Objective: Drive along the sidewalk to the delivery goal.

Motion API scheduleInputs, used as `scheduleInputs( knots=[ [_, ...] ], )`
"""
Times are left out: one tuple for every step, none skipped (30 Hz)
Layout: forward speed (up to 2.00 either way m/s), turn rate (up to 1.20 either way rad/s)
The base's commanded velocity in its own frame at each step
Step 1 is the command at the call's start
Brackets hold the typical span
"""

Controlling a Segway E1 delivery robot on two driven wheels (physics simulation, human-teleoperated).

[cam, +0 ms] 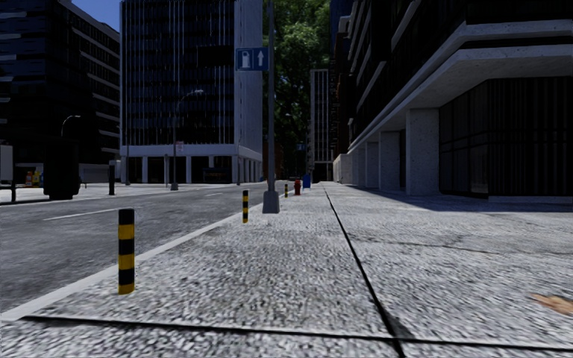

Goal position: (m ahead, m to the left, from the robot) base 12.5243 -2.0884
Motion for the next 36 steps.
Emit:
scheduleInputs(
  knots=[
    [2.00,-0.26],
    [2.00,-0.26],
    [2.00,-0.26],
    [2.00,-0.26],
    [2.00,-0.26],
    [2.00,-0.26],
    [2.00,-0.26],
    [2.00,-0.26],
    [2.00,-0.26],
    [2.00,-0.26],
    [2.00,-0.26],
    [2.00,-0.26],
    [2.00,-0.26],
    [2.00,-0.26],
    [2.00,-0.26],
    [2.00,-0.26],
    [2.00,-0.26],
    [2.00,-0.26],
    [2.00,-0.26],
    [2.00,-0.26],
    [2.00,-0.28],
    [2.00,-0.29],
    [2.00,-0.29],
    [2.00,-0.29],
    [2.00,-0.29],
    [2.00,-0.05],
    [2.00,0.00],
    [2.00,0.00],
    [2.00,0.00],
    [2.00,0.00],
    [2.00,0.00],
    [2.00,0.00],
    [2.00,0.00],
    [2.00,0.00],
    [2.00,0.00],
    [2.00,0.00]
  ],
)
